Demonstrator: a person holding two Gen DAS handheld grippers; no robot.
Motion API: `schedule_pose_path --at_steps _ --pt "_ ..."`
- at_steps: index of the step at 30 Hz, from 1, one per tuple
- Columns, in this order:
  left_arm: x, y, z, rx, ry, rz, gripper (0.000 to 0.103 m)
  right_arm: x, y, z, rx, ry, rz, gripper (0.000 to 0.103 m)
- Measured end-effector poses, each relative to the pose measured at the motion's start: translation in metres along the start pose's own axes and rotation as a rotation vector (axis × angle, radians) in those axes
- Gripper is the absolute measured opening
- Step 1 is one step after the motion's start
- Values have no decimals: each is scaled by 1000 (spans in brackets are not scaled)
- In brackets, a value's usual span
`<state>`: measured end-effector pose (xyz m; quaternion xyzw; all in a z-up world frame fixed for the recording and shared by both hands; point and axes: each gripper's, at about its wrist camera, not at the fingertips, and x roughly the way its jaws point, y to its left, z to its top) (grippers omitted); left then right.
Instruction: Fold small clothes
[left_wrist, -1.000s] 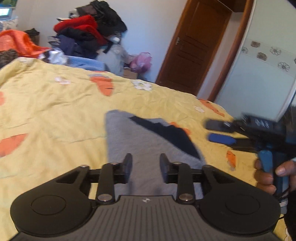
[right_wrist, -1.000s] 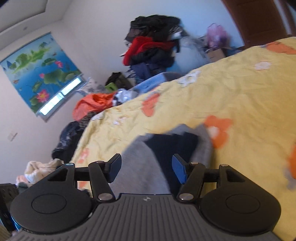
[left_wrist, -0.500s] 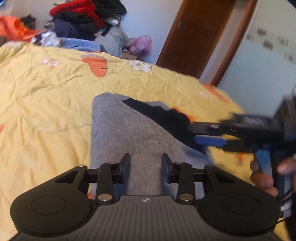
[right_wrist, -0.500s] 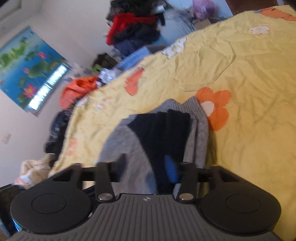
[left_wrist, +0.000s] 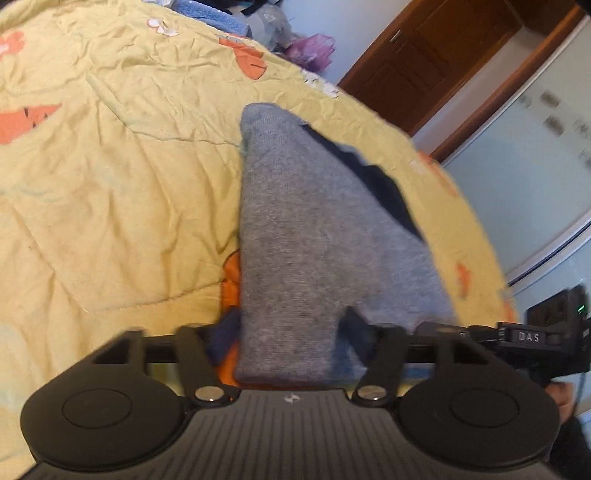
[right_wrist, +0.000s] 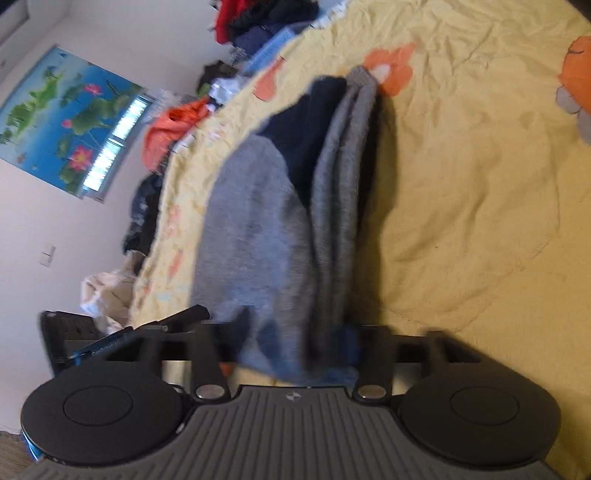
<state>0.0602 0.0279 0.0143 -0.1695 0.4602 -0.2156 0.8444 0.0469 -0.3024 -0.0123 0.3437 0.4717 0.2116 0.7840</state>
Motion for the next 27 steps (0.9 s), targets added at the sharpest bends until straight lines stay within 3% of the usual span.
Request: schedule_pose_path --at_steps 4,7,18,27 --pt "2 -5 2 25 38 50 26 3 10 -3 -52 6 -20 22" --pt "2 -7 1 49 41 62 21 3 14 -3 -71 8 -22 22" --pt "-10 -17 1 79 42 83 14 -8 16 2 -58 -1 23 21" --pt "-44 -25 -10 98 29 22 13 -29 10 -9 -32 19 87 21"
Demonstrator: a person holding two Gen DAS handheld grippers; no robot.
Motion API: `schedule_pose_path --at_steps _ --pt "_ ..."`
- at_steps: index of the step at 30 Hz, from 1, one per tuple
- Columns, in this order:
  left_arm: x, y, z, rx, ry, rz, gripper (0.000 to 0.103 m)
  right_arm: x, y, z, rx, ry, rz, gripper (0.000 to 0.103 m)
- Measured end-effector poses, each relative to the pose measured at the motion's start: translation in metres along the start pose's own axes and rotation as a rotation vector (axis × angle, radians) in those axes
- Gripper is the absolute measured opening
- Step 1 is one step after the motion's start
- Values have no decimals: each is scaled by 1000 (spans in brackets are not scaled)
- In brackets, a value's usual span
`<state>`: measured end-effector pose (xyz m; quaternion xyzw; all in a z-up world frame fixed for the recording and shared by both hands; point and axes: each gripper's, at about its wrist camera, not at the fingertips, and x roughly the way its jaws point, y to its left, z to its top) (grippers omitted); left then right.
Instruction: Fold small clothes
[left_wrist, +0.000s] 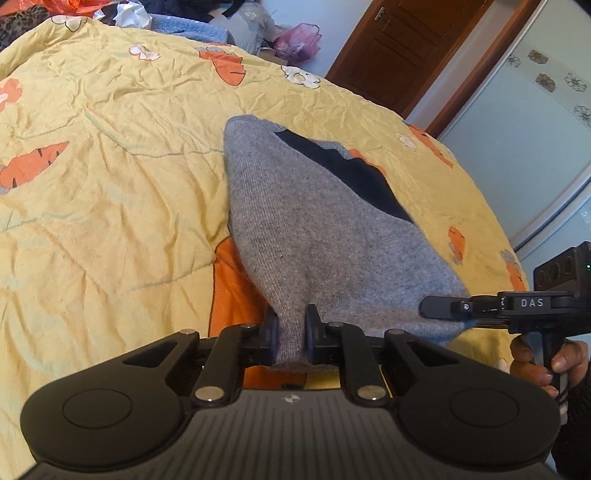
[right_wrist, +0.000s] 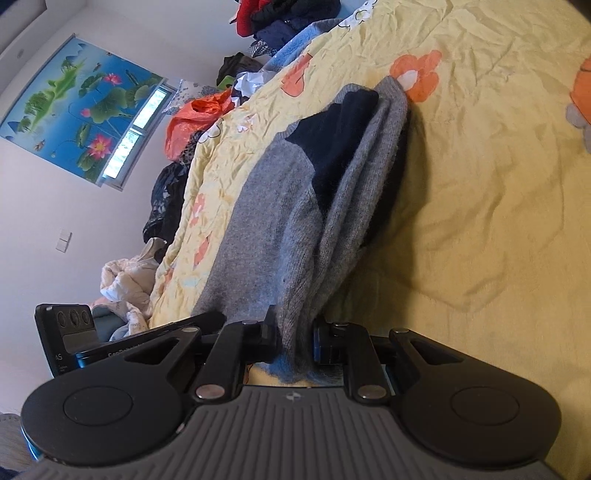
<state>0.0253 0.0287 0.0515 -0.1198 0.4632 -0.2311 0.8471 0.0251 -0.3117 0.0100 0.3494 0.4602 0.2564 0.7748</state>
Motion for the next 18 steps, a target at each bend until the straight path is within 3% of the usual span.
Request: schedule_pose_path --at_steps 2,6,9,13,16,18 --pt "-1 2 -10 8 6 3 13 -1 -6 -6 2 15 -11 21" --pt "-9 9 -29 11 -33 70 15 -10 -18 -6 35 -45 -89 44" --pt "-26 0 -28 62 -110 128 16 -24 -5 12 -25 -162 -130 44" --pt "-27 -39 -29 270 -198 173 16 -14 21 56 -106 -258 -170 44" --pt "-4 -55 -33 315 -170 140 16 13 30 90 -123 -252 -178 44" --pt "16 -59 -36 320 -123 136 16 38 30 107 -122 -189 -220 44"
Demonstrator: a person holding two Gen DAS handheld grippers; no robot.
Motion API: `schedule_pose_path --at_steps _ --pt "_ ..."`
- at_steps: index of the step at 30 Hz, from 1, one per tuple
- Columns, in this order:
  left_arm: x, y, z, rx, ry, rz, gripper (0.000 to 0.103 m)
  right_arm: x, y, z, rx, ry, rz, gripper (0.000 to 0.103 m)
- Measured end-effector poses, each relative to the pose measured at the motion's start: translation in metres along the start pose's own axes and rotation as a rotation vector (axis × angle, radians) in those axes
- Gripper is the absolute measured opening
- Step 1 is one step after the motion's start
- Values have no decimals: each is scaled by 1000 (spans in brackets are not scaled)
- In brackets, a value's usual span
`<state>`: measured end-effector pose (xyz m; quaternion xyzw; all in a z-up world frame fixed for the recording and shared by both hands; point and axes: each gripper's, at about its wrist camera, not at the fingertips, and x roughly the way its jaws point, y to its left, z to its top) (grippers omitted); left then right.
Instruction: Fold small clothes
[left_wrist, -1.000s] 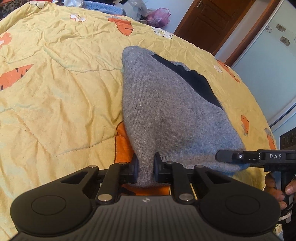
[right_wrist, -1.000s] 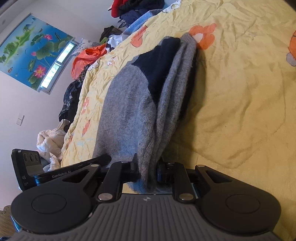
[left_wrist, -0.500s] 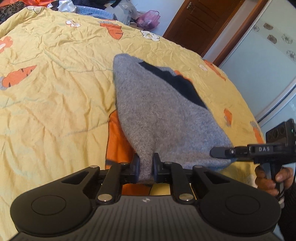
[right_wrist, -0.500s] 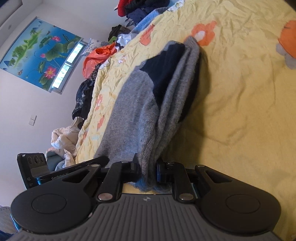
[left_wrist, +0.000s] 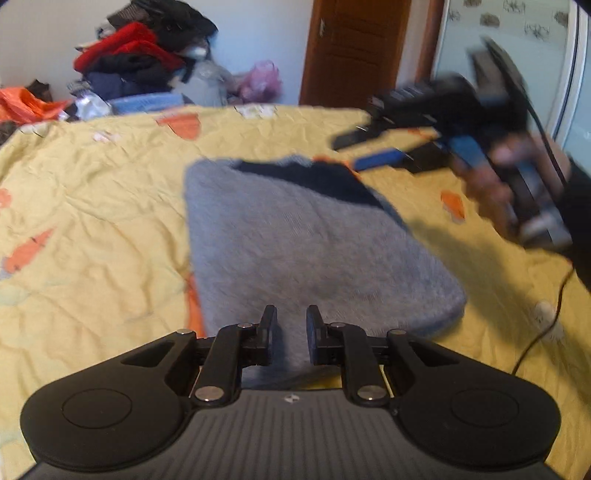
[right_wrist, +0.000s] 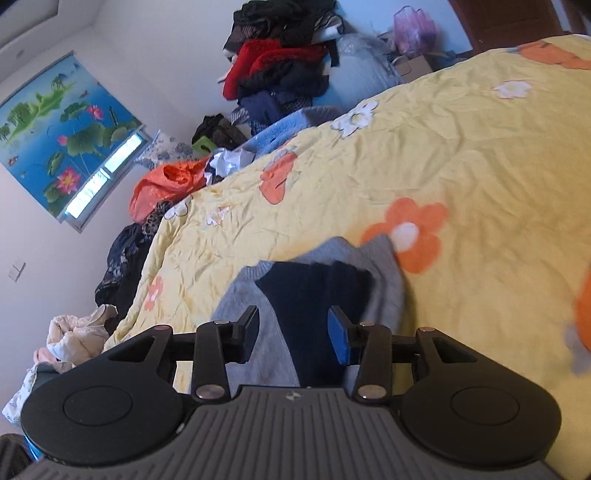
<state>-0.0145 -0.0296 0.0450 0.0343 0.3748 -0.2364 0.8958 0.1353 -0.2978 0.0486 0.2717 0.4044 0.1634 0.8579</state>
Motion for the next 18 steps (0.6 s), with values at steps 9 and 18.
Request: schedule_pose_path --at_steps 9,18 --pt "30 12 3 -99 51 -47 16 59 -17 20 -25 91 -199 2" --pt "41 21 41 -42 -9 -18 17 42 37 -14 -192 67 -147 44"
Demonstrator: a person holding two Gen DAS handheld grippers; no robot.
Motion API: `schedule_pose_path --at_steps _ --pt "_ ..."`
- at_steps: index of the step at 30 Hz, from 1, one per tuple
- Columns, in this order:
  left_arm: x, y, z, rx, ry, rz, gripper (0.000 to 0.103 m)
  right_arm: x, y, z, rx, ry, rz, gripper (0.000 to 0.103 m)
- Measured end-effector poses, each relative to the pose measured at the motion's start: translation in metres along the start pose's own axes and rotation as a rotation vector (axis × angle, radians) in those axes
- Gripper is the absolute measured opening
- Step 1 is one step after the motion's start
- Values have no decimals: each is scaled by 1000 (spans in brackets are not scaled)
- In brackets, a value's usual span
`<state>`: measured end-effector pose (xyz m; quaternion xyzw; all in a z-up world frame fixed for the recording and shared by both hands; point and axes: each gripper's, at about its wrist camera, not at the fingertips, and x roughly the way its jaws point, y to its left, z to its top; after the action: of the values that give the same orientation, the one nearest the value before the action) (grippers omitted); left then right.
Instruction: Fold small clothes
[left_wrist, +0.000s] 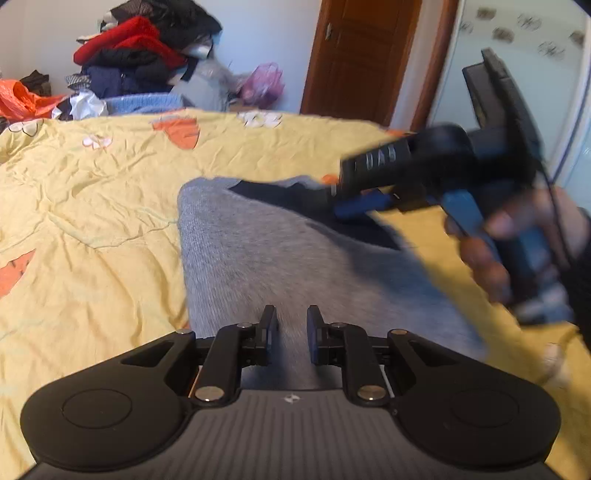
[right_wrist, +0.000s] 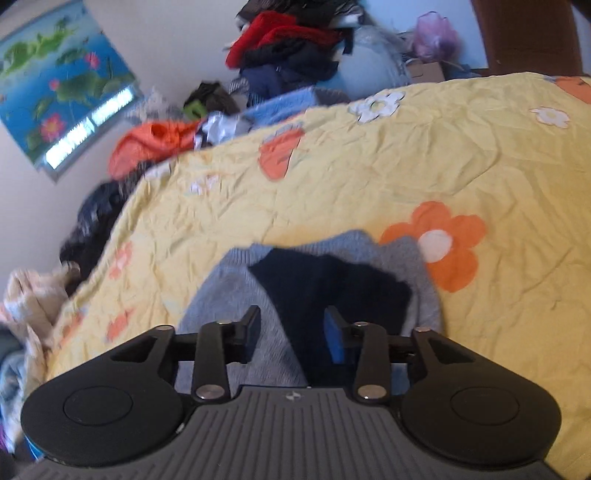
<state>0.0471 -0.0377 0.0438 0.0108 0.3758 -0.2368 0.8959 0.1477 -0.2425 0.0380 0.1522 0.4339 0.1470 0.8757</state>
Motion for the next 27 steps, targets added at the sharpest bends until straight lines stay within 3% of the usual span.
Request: schedule_pose_path --at_steps 1,4,8,9,12,14,16,20,22,24,26,27 --pt "11 2 1 3 17 -11 16 11 0 -1 -17 27 -35 44" --pt "27 6 4 10 2 -45 16 25 -1 1 -111 -24 -85 43" --pt "7 0 6 42 -9 4 17 13 7 7 -91 2 -101 45" --pt "-8 -6 0 98 -49 40 17 -1 8 1 -82 -19 -88 48" --pt "-53 -28 -40 345 -177 129 21 -50 -1 -29 -48 -77 58 53" --pt "-68 -36 -71 469 -194 182 34 -80 -8 -55 -42 -92 90 54" --pt "-68 -39 -92 530 -159 227 46 -98 -15 -80 -29 -84 82 54" --pt "-55 -32 -100 467 -95 249 46 -107 -13 -110 -45 -48 53 55" --pt "-51 -28 -94 423 -104 263 46 -99 -7 -116 -71 -17 43 54" --pt "-46 -25 -87 395 -104 274 46 -89 -2 -118 -95 9 8 44" --pt "-47 -23 -85 381 -107 278 38 -83 1 -122 -125 28 -20 27" --pt "-48 -21 -85 372 -112 278 16 -82 1 -123 -145 27 -34 22"
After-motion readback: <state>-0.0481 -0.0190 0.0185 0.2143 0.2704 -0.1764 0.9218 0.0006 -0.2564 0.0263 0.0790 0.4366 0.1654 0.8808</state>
